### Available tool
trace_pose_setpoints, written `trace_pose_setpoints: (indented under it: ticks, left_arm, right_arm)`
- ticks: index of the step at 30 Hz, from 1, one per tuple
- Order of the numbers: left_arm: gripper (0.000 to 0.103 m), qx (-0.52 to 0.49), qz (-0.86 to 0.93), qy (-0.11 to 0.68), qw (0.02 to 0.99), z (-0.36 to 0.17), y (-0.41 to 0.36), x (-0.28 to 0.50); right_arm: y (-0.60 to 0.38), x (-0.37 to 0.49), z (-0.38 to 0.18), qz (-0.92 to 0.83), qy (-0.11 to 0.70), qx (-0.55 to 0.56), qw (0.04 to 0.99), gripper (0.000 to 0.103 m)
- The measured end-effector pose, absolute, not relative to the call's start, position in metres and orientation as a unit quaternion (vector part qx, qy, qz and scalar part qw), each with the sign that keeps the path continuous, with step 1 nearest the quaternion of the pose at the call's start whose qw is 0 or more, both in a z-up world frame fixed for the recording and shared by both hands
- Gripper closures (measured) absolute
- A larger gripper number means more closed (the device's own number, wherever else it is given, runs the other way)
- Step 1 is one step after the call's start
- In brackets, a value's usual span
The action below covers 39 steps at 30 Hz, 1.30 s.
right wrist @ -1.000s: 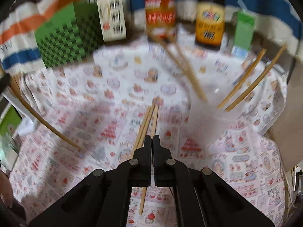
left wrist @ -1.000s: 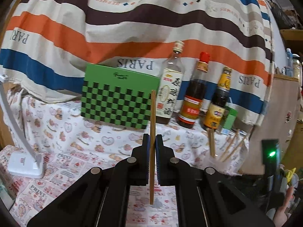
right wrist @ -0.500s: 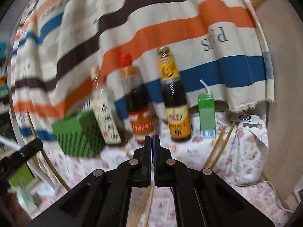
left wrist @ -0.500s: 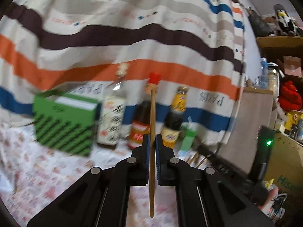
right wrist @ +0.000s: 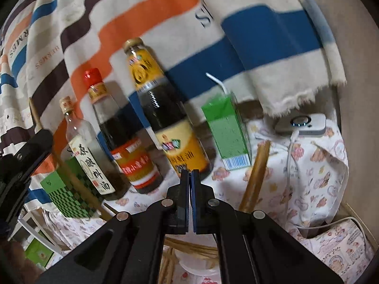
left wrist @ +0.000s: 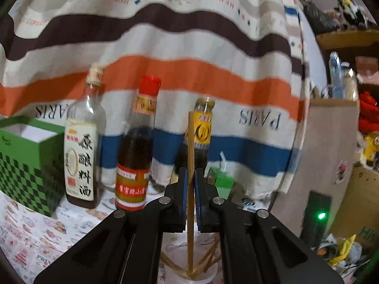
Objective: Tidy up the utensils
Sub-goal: 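Carry both upright chopsticks over the plastic cup and lower them in, then open both grippers to release the chopsticks into the cup and withdraw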
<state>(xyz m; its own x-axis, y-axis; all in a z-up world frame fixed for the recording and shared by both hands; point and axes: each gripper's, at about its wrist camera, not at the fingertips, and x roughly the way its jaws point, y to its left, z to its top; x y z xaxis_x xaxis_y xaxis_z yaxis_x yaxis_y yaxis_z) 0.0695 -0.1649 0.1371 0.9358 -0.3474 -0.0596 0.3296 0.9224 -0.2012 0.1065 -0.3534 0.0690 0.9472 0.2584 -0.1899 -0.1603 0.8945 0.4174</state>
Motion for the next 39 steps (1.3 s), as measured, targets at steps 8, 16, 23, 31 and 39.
trace_pose_setpoints:
  ticks: [8, 16, 23, 31, 39]
  left_arm:
    - [0.098, -0.081, -0.175, 0.132, 0.972, 0.083, -0.174, 0.104]
    - [0.098, -0.036, -0.173, 0.168, 0.970, 0.074, -0.183, 0.100]
    - [0.095, -0.028, -0.165, 0.214, 0.962, 0.069, -0.182, 0.107]
    - [0.031, -0.030, -0.107, 0.167, 0.980, 0.093, -0.145, 0.070]
    - [0.004, -0.028, -0.083, 0.147, 0.985, 0.093, -0.091, 0.032]
  right_arm:
    - [-0.356, 0.115, 0.047, 0.112, 0.195, 0.190, 0.956, 0.101]
    - [-0.362, 0.104, 0.033, 0.105, 0.247, 0.179, 0.947, 0.101]
    - [-0.363, 0.105, 0.022, 0.087, 0.282, 0.167, 0.941, 0.100]
    - [-0.364, 0.088, 0.029, 0.101, 0.272, 0.177, 0.940, 0.090]
    - [-0.339, 0.055, 0.048, 0.135, 0.231, 0.179, 0.947, 0.054]
